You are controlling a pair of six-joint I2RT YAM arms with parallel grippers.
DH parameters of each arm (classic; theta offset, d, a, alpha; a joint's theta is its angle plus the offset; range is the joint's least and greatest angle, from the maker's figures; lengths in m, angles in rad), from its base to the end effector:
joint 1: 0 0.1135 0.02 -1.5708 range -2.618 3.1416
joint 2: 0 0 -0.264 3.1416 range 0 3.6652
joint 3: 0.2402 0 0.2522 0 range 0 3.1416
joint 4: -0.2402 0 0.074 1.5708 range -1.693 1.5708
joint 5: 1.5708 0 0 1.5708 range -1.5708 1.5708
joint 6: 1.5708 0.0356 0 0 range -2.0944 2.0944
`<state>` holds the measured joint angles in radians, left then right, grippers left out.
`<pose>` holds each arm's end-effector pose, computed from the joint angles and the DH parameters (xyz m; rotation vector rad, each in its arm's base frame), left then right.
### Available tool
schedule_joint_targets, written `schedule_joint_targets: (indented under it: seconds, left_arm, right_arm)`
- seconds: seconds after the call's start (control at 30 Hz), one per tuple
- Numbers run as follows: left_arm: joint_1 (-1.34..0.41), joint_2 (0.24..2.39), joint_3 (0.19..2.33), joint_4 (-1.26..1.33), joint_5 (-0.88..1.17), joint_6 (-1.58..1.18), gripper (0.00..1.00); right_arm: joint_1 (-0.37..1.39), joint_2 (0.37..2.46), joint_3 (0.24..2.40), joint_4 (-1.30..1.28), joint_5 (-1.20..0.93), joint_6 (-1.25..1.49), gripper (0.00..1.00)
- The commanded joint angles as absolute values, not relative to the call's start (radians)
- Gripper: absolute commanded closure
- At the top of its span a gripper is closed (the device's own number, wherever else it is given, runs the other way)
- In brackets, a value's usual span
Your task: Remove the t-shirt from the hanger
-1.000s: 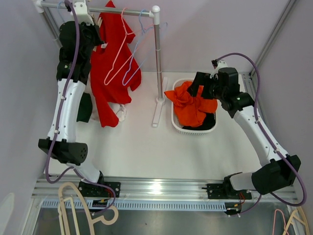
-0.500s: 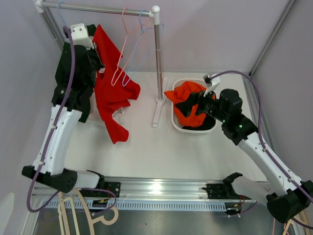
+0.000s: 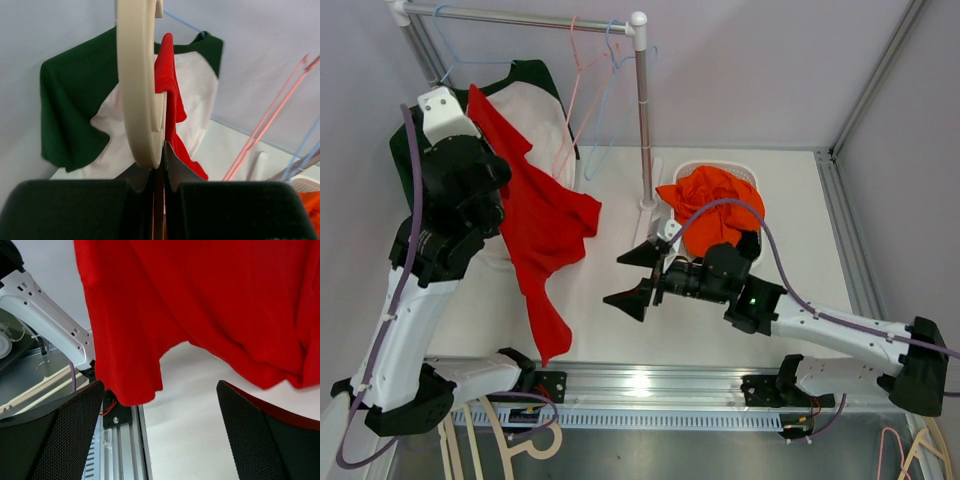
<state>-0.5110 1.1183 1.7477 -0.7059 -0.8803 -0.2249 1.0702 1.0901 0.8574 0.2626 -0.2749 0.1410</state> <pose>0.1562 -0.0561 0.5362 -0.4299 1.5638 0.1579 0.1155 0.2313 0.3527 -0.9477 1.3671 1.1532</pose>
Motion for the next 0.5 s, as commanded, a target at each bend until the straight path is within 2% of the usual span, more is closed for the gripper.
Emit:
schedule_joint_targets:
  seconds: [0.0,0.2,0.47]
  left_arm:
    - [-0.529,1.124,1.746,-0.729,-1.008,-0.264,0.99]
    - [-0.532,1.152,1.746,-0.752,-1.068,-0.287,0.99]
    - [-0.551,1.175,1.761,-0.772,-1.032,-0.331,0.99]
  right_arm:
    - [1.132,1.170,0.928,0.455,-0.209,0.089,0.00]
    - [1.233,1.353,1.034,0.535,-0.196,0.077,0.01]
    - [1.295,1.535,1.196,0.584,-0.153,0.055,0.00]
